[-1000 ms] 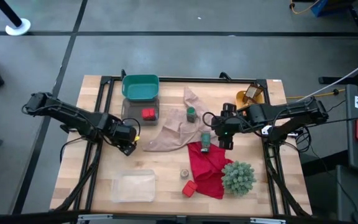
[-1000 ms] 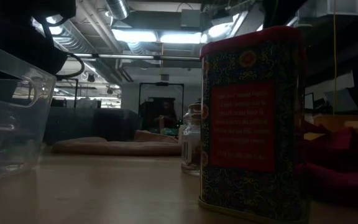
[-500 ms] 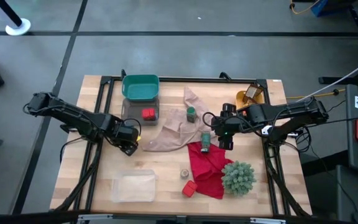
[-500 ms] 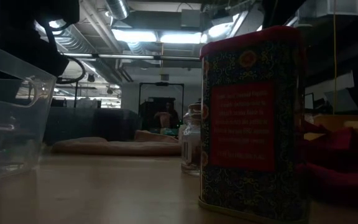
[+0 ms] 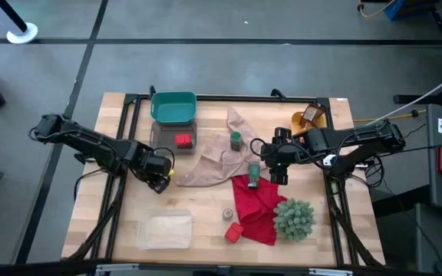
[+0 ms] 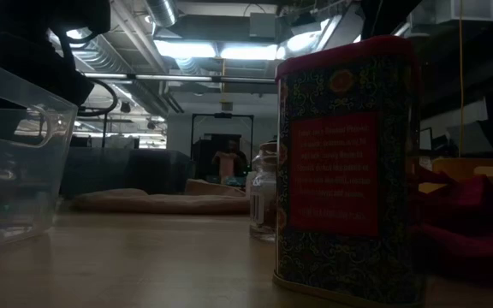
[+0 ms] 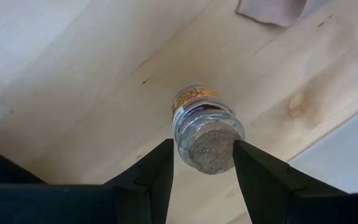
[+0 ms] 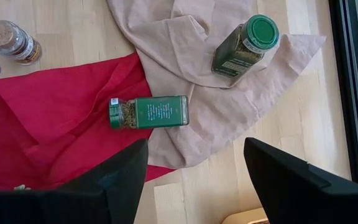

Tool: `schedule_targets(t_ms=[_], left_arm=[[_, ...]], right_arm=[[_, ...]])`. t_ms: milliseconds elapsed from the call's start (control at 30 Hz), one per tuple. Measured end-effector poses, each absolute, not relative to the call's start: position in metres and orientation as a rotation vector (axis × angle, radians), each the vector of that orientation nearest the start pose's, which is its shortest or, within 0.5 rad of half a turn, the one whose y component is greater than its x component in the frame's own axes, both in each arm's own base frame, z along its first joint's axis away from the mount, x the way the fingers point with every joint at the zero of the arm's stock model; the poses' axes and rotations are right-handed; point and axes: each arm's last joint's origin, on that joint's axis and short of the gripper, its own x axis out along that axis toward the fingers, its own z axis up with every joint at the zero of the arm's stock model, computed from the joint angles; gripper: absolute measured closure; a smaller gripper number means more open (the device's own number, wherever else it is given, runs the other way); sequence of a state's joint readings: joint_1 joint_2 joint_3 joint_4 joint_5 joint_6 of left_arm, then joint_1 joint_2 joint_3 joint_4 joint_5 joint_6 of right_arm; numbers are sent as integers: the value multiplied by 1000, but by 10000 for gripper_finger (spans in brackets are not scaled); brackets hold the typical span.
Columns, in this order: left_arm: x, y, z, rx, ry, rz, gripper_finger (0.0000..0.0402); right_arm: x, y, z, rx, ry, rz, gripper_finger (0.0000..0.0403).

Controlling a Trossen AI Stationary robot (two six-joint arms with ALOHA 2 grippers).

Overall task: Sort spices by type
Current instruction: Put the left brown seasoning bottle into the transparent bin

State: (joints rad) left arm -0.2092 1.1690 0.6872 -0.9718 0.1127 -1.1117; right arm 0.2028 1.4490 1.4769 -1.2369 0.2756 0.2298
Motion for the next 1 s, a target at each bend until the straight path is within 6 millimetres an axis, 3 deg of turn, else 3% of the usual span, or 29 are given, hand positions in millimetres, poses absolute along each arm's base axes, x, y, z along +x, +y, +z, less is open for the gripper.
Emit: schedule_targets(t_ms=[333, 567, 767, 1000], left_arm=[[168, -39, 190, -911, 1419, 646, 249], [168, -39, 190, -855, 1433, 593, 249], [169, -39, 190, -854, 1424, 581, 249], [172, -40, 191, -890, 1390, 579, 234]], right_arm=[[256, 45, 346, -78, 1159, -201, 136], [213, 33, 359, -60, 1022, -301, 136], [170, 26, 340, 116, 869, -256, 136], [146, 23, 308, 191, 779, -181, 136]])
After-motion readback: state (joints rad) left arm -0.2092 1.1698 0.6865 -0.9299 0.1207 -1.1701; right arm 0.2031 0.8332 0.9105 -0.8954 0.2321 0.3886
